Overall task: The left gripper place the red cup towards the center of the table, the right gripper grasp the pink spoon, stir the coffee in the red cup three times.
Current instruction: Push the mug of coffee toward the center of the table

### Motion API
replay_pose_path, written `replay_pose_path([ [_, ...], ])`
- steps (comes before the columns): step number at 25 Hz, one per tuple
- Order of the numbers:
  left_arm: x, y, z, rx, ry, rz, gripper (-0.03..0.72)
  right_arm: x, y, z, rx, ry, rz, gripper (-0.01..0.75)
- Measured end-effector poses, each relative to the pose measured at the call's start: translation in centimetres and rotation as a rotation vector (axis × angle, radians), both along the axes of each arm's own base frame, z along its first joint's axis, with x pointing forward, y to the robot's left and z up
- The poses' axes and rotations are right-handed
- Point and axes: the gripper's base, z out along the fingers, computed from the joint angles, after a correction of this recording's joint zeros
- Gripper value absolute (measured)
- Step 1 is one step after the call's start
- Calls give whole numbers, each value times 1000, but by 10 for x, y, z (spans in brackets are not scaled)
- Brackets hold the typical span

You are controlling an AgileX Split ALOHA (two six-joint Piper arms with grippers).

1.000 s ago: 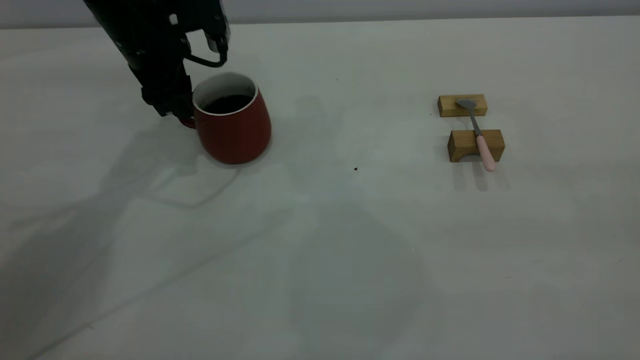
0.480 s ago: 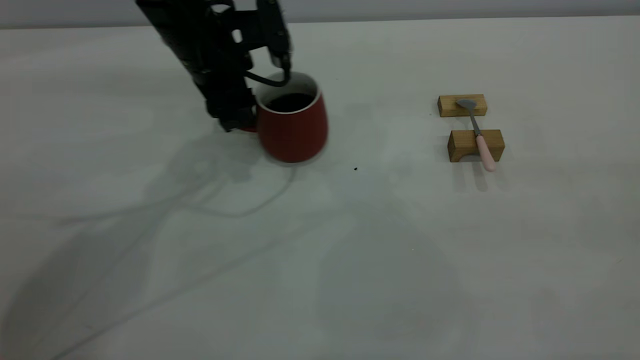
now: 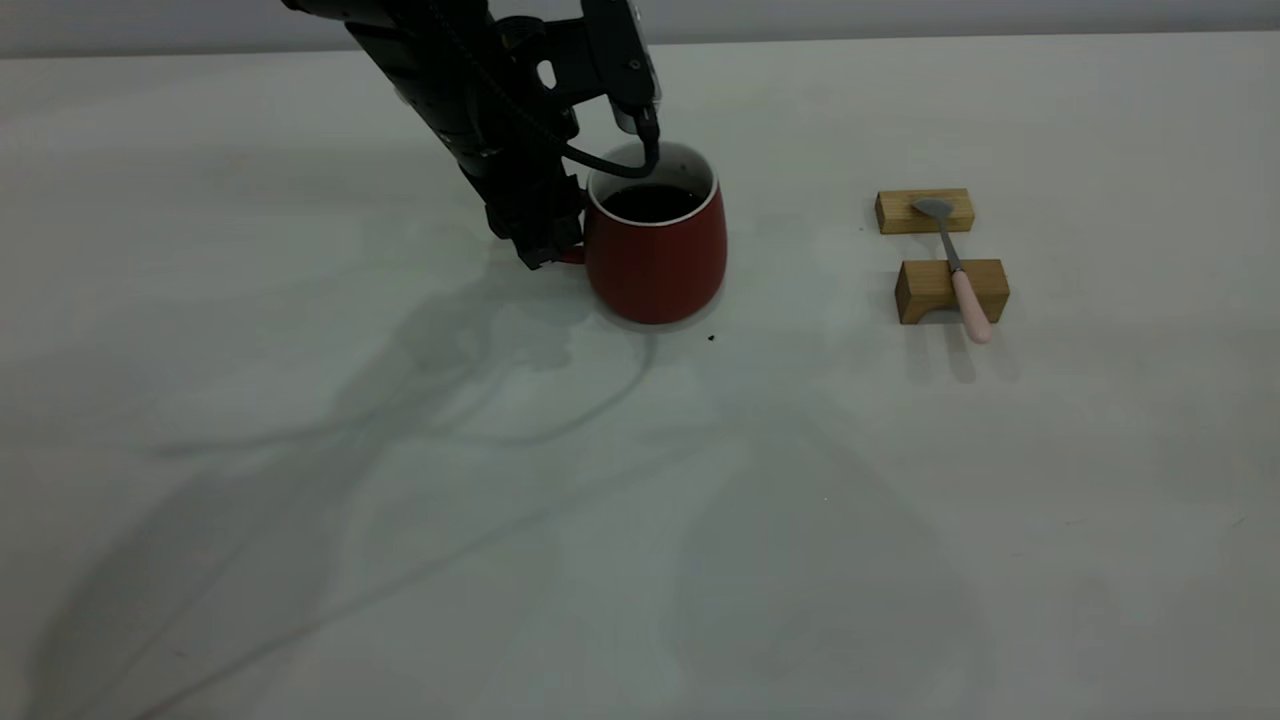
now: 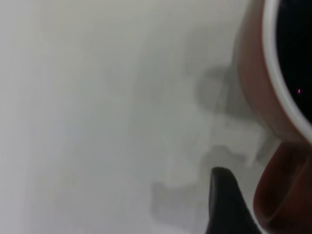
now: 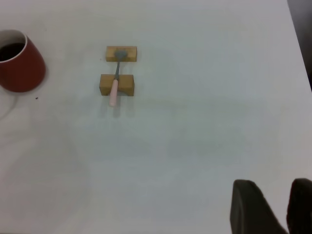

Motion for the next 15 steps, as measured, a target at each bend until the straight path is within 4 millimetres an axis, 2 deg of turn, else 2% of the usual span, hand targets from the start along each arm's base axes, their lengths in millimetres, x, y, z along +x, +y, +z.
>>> replay_pose_path([
  [4, 1, 1, 0, -1, -1, 4, 478, 0, 0, 0, 0, 0, 0, 231],
  [9, 3, 18, 10, 18, 54, 43, 478, 0, 0, 0, 0, 0, 0, 231],
  [13, 8, 40, 46, 12, 97, 125, 478, 0, 0, 0, 0, 0, 0, 231],
  [15, 7, 50, 74, -2, 110, 180, 478, 0, 0, 0, 0, 0, 0, 231],
])
